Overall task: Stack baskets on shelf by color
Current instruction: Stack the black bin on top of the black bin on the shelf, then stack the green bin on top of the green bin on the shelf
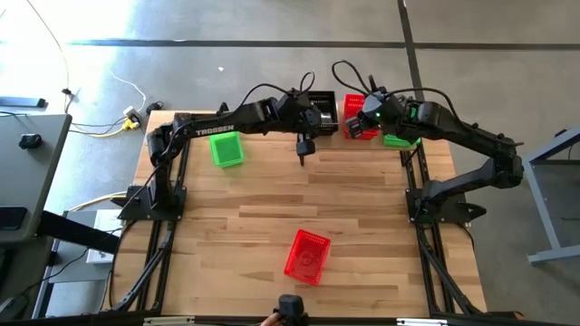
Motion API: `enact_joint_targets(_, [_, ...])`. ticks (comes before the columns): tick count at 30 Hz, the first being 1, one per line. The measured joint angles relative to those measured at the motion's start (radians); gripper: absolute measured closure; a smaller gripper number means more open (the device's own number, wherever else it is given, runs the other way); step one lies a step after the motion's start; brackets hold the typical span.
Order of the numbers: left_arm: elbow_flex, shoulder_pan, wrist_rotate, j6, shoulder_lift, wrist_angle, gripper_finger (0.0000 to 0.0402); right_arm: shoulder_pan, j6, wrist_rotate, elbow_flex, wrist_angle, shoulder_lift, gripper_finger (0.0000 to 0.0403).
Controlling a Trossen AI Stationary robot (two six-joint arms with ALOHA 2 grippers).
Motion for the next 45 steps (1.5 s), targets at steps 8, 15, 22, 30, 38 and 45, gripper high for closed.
enact_joint_targets(8, [0.118, -0.001, -0.067, -0.044, -0.002, -0.101, 0.0242, 0.001, 0.0, -0.016, 0.0, -0.008, 0.0, 0.0284])
enact_joint_targets(15, [0.172, -0.001, -0.119, -0.054, -0.002, -0.112, 0.0242, 0.001, 0.0, -0.015, 0.0, -0.008, 0.0, 0.0284])
enact_joint_targets(22, [0.172, -0.002, -0.114, -0.061, 0.035, -0.163, 0.0242, 0.001, 0.0, -0.015, 0.0, -0.02, 0.0, 0.0284])
enact_joint_targets(30, [0.172, -0.002, -0.121, -0.082, 0.084, -0.191, 0.0242, 0.001, 0.027, -0.015, 0.0, -0.05, 0.0, 0.0284])
enact_joint_targets(38, [0.171, -0.003, -0.215, -0.073, 0.044, -0.193, 0.0243, 0.003, 0.029, -0.019, 0.0, -0.069, 0.0, 0.0284])
enact_joint_targets(45, [0.171, 0.002, -0.277, -0.072, -0.054, -0.284, 0.0243, 0.003, 0.026, -0.039, 0.0, -0.069, 0.0, 0.0284])
